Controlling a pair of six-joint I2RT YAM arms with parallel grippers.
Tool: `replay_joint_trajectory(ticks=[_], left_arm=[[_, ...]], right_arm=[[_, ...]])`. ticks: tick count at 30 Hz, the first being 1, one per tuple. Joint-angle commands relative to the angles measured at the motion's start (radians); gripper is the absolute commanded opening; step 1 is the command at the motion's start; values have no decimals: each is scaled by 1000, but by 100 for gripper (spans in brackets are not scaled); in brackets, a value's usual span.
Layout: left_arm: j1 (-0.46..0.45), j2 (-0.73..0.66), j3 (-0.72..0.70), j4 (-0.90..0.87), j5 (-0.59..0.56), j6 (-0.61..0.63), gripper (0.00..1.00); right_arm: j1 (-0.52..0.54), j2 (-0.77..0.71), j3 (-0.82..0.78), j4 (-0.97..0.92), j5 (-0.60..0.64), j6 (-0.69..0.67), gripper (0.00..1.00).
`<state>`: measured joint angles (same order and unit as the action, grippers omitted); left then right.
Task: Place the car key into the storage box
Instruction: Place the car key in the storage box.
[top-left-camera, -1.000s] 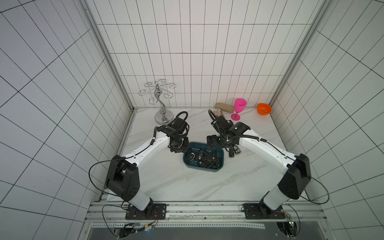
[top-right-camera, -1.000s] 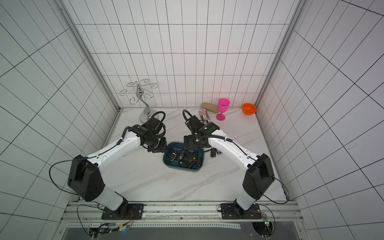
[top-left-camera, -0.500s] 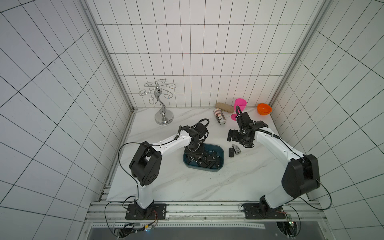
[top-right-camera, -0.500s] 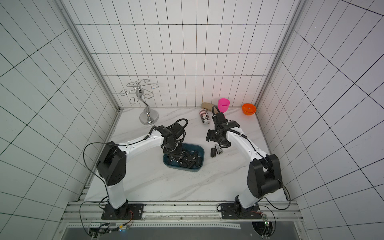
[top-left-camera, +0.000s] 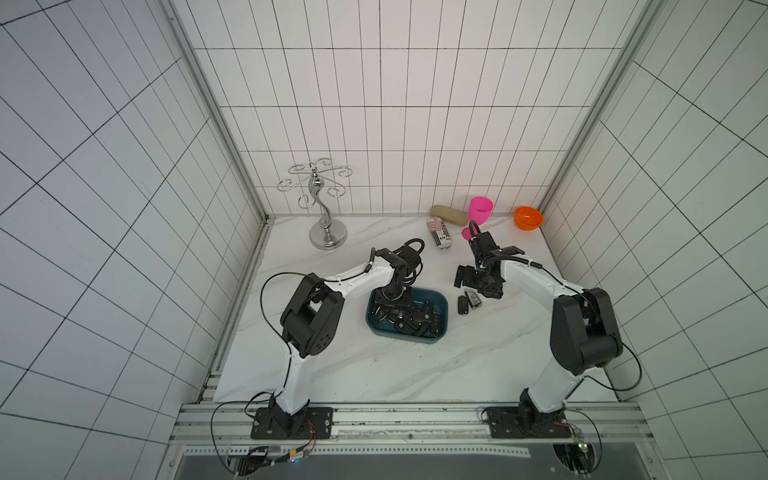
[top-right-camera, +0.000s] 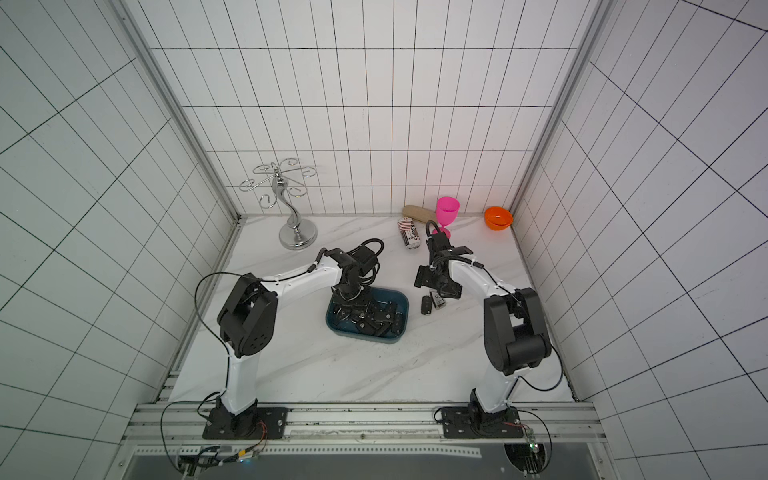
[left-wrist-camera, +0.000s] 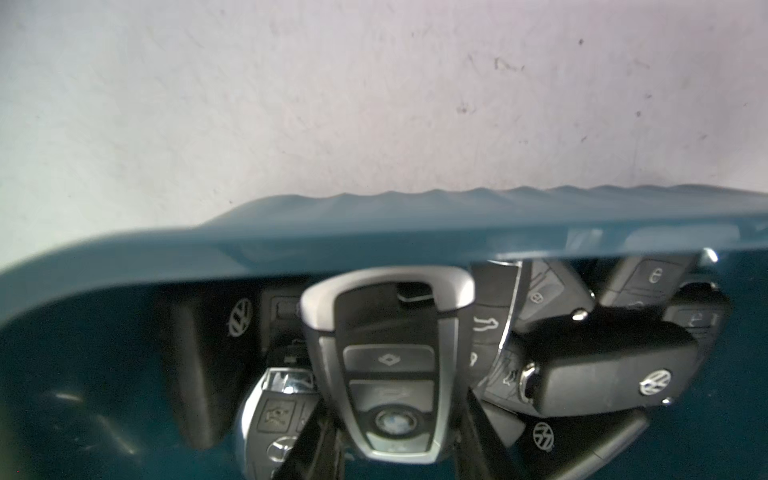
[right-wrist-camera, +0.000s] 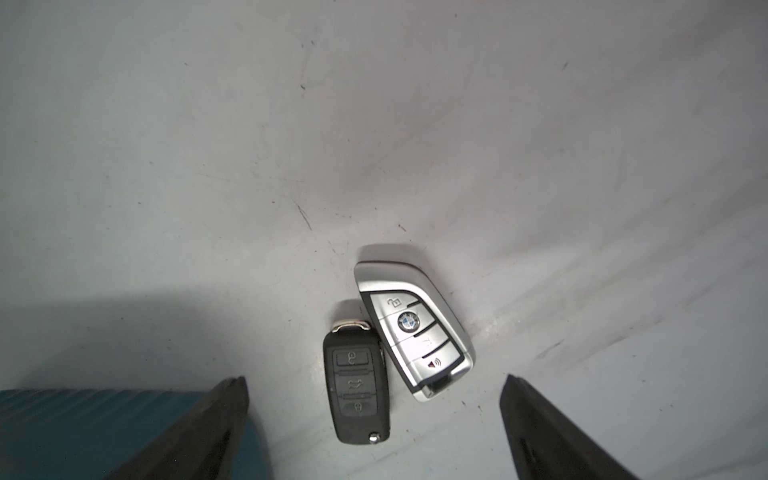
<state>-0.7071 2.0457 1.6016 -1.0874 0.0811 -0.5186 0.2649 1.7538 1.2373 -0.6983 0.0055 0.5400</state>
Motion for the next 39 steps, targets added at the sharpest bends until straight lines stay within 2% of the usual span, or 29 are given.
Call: replay_joint_trajectory(ticks=[1, 3, 6, 15, 19, 34, 39], left_arm=[[14, 29, 6, -11, -7, 8, 33], [19, 28, 3, -12, -2, 11, 36], [27, 24, -4, -15, -2, 11, 45], [37, -8, -37, -10, 2, 6, 63], [38, -31, -58, 10, 14, 3, 69], [39, -83, -49, 16, 43, 1, 71], [40, -113, -61, 23, 34, -5, 80]], right_arm=[[-13, 69, 63, -15, 14, -15, 99], [-16, 107, 82, -16, 23, -15, 99], [-21, 142, 100, -7, 34, -11, 99], [-39, 176, 114, -11, 46, 6, 100], [-45, 177, 94, -26, 39, 7, 96], [-72, 136, -18, -4, 31, 25, 84], [-83, 121, -44, 5, 24, 24, 77]])
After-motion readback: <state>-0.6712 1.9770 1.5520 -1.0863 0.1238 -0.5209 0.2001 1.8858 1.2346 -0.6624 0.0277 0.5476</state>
